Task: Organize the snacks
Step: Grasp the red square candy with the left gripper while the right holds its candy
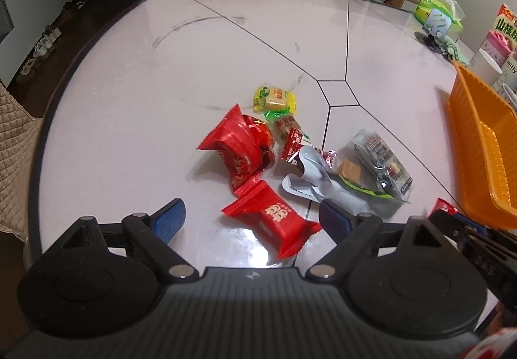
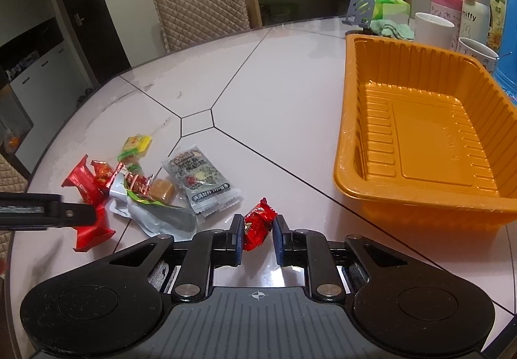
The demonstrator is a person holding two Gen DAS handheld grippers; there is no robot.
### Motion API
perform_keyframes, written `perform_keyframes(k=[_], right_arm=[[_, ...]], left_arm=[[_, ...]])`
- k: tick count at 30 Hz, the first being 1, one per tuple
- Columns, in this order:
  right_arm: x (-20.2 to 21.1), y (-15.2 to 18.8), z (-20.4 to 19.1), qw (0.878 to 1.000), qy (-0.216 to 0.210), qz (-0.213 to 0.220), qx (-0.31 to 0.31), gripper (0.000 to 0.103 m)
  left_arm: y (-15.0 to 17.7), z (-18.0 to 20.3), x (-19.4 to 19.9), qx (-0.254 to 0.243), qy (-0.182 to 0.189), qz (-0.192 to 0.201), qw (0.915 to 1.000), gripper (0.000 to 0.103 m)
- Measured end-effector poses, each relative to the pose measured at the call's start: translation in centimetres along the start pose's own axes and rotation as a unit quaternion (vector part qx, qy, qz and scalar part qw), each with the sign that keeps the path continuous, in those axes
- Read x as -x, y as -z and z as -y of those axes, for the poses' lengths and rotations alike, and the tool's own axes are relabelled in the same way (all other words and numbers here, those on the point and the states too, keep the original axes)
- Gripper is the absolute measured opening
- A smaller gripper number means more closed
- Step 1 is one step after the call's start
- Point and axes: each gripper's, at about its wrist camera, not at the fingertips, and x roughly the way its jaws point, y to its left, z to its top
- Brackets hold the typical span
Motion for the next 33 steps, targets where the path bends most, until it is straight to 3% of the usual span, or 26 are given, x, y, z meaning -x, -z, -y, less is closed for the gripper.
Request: perform_keyframes(k=[11, 15, 18, 29, 30, 32, 33], right_arm=[[0.9, 0.1, 0.3, 1.0, -0.014, -0.01, -0.009, 0.019], [1.0, 0.3, 0.5, 1.0, -0.018, -0.016, -0.012, 0.019], [1.2, 0.4, 0.6, 0.999, -0.021, -0.02, -0.014, 0.019], [3.4, 0.2, 1.1, 0.999, -0.04, -0.007, -0.016, 0.019], [3.6, 0.1, 1.2, 0.999, -0.041, -0.006, -0.018, 0.019], [4.2, -0.1, 1.5, 0.999, -0.044, -0.002, -0.021, 0.019], [4.4, -0.1, 1.6, 0.999, -0.045, 0.0, -0.022, 0.019]], left_arm=[[0.4, -0.6, -1.6, -0.012, -0.003, -0.014, 0.9998, 0.067], [0.9, -1.2, -1.1, -0.022, 0.006, -0.017, 0.9996, 0.042], [1.3, -1.4, -0.8, -0.029, 0.01, -0.015, 0.9994, 0.033], [1.6, -0.3, 2.3, -0.074, 0.018, 0.03, 0.9966, 0.028], [1.6, -0.2, 2.6, -0.076, 0.023, 0.032, 0.9963, 0.023], [1.5, 0.2, 3.1, -0.083, 0.032, 0.035, 0.9955, 0.001], [1.5, 0.4, 3.0, -0.087, 0.033, 0.031, 0.9952, 0.0]])
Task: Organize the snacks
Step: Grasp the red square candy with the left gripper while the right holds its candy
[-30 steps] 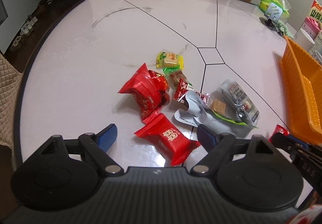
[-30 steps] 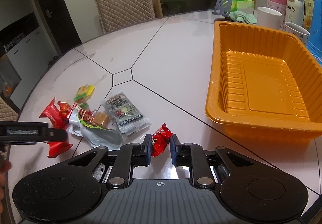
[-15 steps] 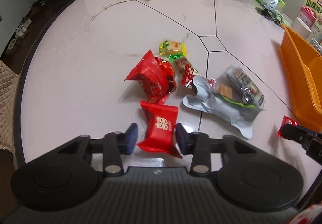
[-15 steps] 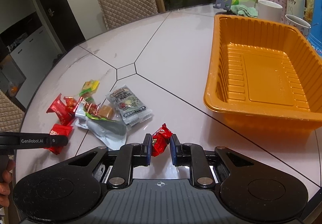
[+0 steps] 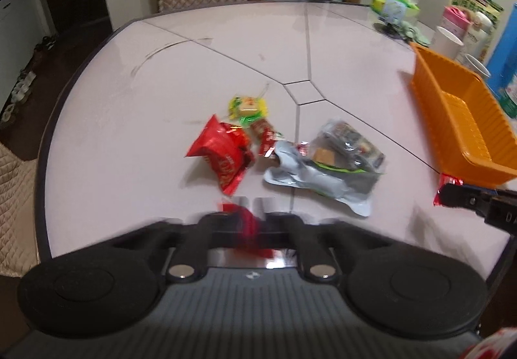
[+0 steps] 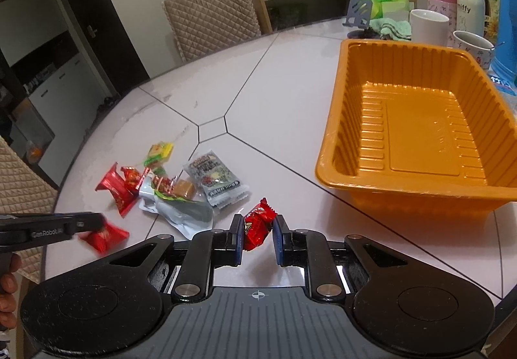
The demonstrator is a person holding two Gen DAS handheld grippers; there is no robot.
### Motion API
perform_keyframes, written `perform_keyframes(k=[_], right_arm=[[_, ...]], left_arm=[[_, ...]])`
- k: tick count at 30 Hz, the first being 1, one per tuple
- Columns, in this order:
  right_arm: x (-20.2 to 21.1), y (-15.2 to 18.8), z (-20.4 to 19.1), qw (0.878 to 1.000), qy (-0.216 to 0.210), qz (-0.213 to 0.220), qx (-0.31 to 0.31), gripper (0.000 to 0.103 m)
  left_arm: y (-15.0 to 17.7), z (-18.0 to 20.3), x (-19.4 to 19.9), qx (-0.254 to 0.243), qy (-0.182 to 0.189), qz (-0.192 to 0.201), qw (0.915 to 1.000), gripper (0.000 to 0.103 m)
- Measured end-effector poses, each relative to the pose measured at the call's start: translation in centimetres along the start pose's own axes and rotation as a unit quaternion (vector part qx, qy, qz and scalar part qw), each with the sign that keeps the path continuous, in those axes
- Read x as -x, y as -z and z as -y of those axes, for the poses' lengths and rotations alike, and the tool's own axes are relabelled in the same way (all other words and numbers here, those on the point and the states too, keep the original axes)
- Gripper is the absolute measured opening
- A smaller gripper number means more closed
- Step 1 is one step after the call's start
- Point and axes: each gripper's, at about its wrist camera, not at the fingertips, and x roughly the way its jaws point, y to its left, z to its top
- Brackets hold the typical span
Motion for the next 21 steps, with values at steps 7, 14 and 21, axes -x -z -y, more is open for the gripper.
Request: perform_keyframes(k=[7, 14, 21], right_arm=[[1.2, 0.1, 0.9, 1.0, 0.0, 0.003, -0.002, 0.019], [1.3, 0.1, 1.8, 1.0, 0.004, -0.003, -0.009, 0.019], [1.8, 0.1, 2.4, 1.0, 0.005, 0.0, -0.01, 0.019]], left_arm=[[1.5, 0.3, -0.2, 0.001, -0.011, -0.026, 0.9996, 0.049], [1.6, 0.5, -1.6, -0.01, -0.036, -0.035, 0.9987, 0.046], [2.2, 0.3, -2.7, -0.017, -0.047, -0.051, 0.9974, 0.024]])
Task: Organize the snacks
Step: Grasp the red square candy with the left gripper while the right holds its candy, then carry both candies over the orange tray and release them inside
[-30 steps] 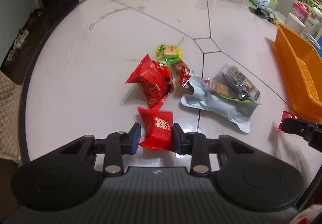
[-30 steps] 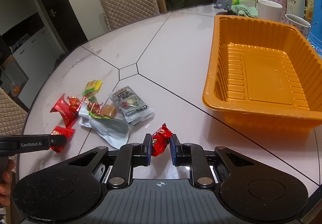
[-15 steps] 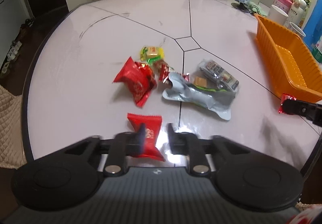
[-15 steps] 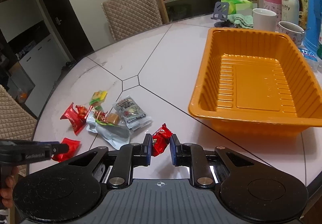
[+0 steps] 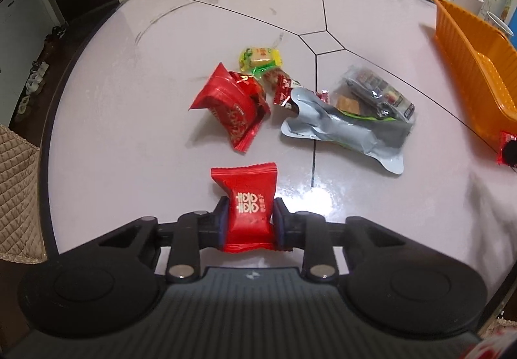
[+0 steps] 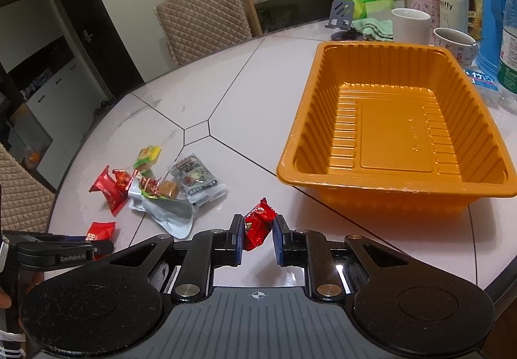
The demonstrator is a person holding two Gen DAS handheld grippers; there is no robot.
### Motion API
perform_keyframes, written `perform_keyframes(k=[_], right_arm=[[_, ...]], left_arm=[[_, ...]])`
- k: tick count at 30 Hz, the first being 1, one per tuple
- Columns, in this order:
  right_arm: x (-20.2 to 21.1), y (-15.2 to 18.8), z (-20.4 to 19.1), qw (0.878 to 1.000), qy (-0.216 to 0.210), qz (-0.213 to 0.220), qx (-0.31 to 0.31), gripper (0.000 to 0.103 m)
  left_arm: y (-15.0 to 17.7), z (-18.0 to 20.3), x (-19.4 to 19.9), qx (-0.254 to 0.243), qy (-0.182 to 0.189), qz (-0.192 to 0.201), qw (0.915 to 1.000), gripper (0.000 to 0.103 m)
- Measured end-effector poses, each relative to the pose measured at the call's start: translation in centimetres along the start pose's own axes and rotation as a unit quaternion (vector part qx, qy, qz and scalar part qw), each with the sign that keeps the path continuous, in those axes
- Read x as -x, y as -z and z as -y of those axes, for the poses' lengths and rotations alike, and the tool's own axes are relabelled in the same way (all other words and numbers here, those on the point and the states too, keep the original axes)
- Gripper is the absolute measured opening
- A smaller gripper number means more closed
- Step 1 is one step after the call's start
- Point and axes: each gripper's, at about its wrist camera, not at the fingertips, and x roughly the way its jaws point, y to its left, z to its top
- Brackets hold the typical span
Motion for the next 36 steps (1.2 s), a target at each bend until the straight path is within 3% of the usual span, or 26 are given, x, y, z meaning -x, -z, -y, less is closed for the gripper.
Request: perform_keyframes(k=[8, 14, 23, 36], right_arm=[[0.7, -0.1, 0.9, 1.0, -0.003, 0.003, -0.007, 0.019], [2.2, -1.0, 1.5, 1.0, -0.011, 0.021, -0.011, 0.019], [4.8, -3.0, 4.6, 0.998, 0.013, 0.057, -0.029, 0.019], [6.0, -4.7, 10.9, 0.994, 0.065, 0.066, -0.057, 0.019]], left_arm=[[-0.4, 0.5, 2.2, -0.003, 0.021, 0.024, 0.9995, 0.023], [-2.2, 2.6, 5.3, -0.018, 0.06, 0.057, 0.9964, 0.023], [-5.5, 8.5, 6.9, -0.059, 0.127, 0.083, 0.9866, 0.023], [-9.4, 18.0, 5.8, -0.106, 0.204, 0.088, 0.9692, 0.023]])
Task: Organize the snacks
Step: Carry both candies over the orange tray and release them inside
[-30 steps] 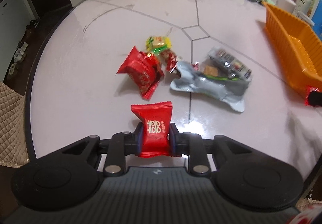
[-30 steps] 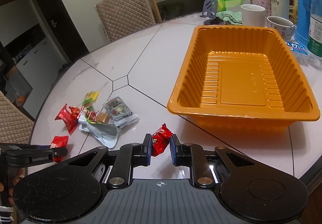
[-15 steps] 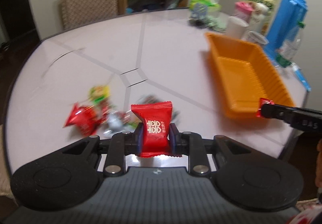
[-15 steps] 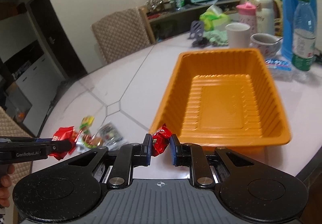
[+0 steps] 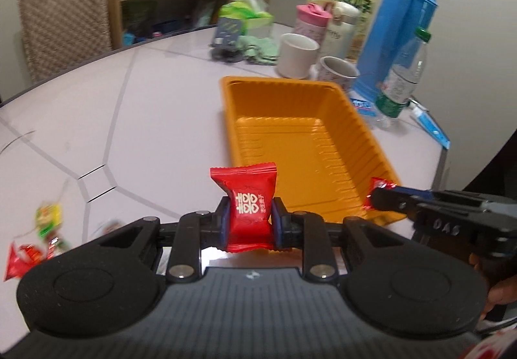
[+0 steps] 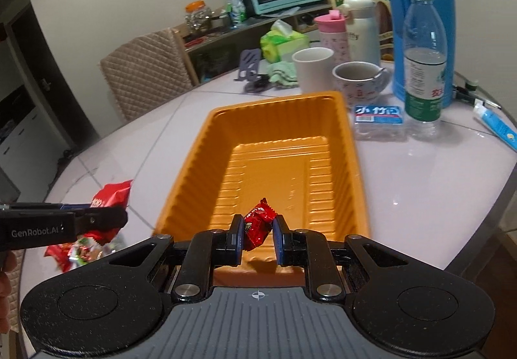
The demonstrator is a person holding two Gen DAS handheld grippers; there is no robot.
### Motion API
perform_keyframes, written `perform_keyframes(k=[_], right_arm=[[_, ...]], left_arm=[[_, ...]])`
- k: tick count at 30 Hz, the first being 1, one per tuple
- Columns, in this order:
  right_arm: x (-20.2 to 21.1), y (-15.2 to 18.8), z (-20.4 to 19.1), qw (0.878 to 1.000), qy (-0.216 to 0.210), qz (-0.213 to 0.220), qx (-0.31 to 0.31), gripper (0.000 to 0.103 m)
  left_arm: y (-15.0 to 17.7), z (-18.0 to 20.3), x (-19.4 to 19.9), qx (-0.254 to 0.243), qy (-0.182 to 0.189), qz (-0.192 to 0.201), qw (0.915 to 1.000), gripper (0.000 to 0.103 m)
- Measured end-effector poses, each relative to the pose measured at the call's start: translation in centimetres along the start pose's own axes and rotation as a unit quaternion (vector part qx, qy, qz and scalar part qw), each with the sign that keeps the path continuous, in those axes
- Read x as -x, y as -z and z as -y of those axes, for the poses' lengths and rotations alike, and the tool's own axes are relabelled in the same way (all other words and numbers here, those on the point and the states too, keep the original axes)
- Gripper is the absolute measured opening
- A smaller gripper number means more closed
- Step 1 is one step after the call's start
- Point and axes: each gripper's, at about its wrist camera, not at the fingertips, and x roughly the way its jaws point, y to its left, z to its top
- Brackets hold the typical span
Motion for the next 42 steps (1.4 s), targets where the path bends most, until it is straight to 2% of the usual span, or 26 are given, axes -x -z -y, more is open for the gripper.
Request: perform_keyframes(k=[8, 20, 28, 42], right_arm=[[-1.4, -0.9, 1.6, 1.0, 0.006, -0.002, 0.005, 0.019], [-2.7, -1.5, 3.7, 1.0, 0.011, -0.007, 0.0, 0.019], [-2.9, -1.6, 4.2, 1.0, 0.004, -0.008, -0.002, 0.019], [-4.2, -1.8, 3.1, 0.999, -0.013, -0.024, 0.022, 0.019]], left_arm=[[-1.6, 2.9, -3.9, -0.02, 0.011, -0.02, 0.9995, 0.023], [-2.7, 5.0, -7.2, -0.034, 0.014, -0.037, 0.9986, 0.024], [-2.7, 5.1, -7.7, -0.03, 0.009, -0.041, 0.9987, 0.028], [-2.1, 3.7, -6.2, -0.003, -0.012, -0.041, 0.9991, 0.034]])
